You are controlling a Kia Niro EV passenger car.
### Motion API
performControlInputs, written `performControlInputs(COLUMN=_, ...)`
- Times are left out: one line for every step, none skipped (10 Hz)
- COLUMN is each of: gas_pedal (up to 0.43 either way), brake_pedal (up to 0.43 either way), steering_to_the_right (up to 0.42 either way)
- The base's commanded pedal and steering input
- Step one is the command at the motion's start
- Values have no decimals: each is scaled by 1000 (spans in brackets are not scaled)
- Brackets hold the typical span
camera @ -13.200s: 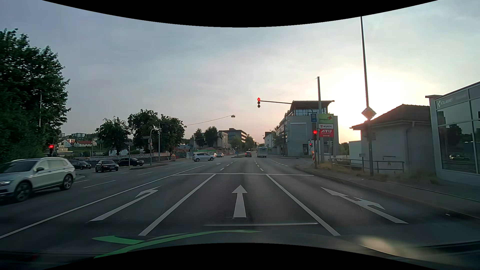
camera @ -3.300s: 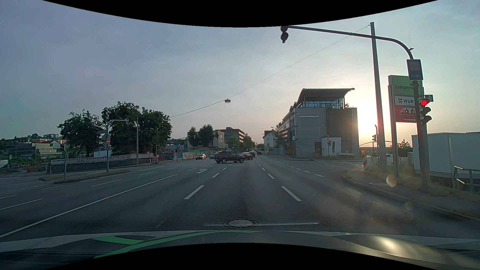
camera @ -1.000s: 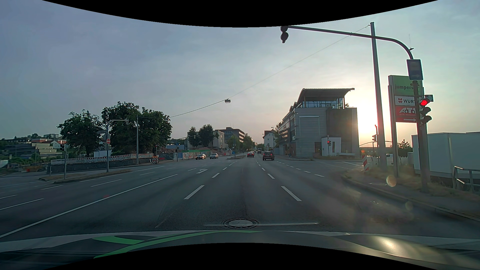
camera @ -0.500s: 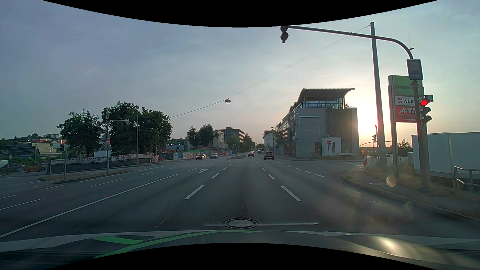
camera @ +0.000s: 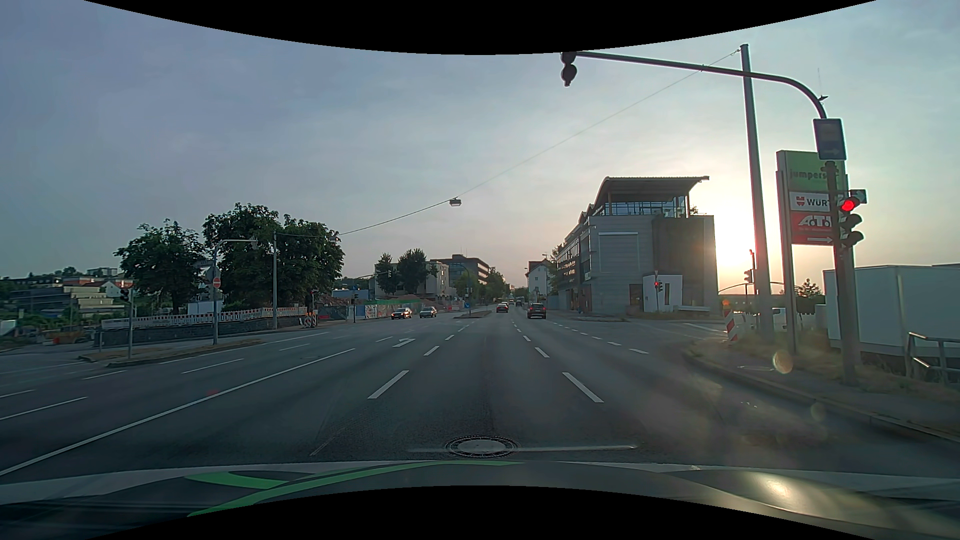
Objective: Follow the waypoints while adhering to traffic rules and regulations
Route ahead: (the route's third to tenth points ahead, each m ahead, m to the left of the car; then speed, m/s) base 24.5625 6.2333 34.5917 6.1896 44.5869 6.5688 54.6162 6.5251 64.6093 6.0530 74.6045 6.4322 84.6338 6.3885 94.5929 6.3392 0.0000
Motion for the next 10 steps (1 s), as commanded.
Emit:
performControlInputs(gas_pedal=0, brake_pedal=317, steering_to_the_right=1)
performControlInputs(gas_pedal=0, brake_pedal=317, steering_to_the_right=1)
performControlInputs(gas_pedal=0, brake_pedal=317, steering_to_the_right=1)
performControlInputs(gas_pedal=0, brake_pedal=317, steering_to_the_right=1)
performControlInputs(gas_pedal=0, brake_pedal=317, steering_to_the_right=1)
performControlInputs(gas_pedal=0, brake_pedal=317, steering_to_the_right=1)
performControlInputs(gas_pedal=0, brake_pedal=317, steering_to_the_right=1)
performControlInputs(gas_pedal=0, brake_pedal=317, steering_to_the_right=1)
performControlInputs(gas_pedal=0, brake_pedal=317, steering_to_the_right=1)
performControlInputs(gas_pedal=0, brake_pedal=317, steering_to_the_right=1)
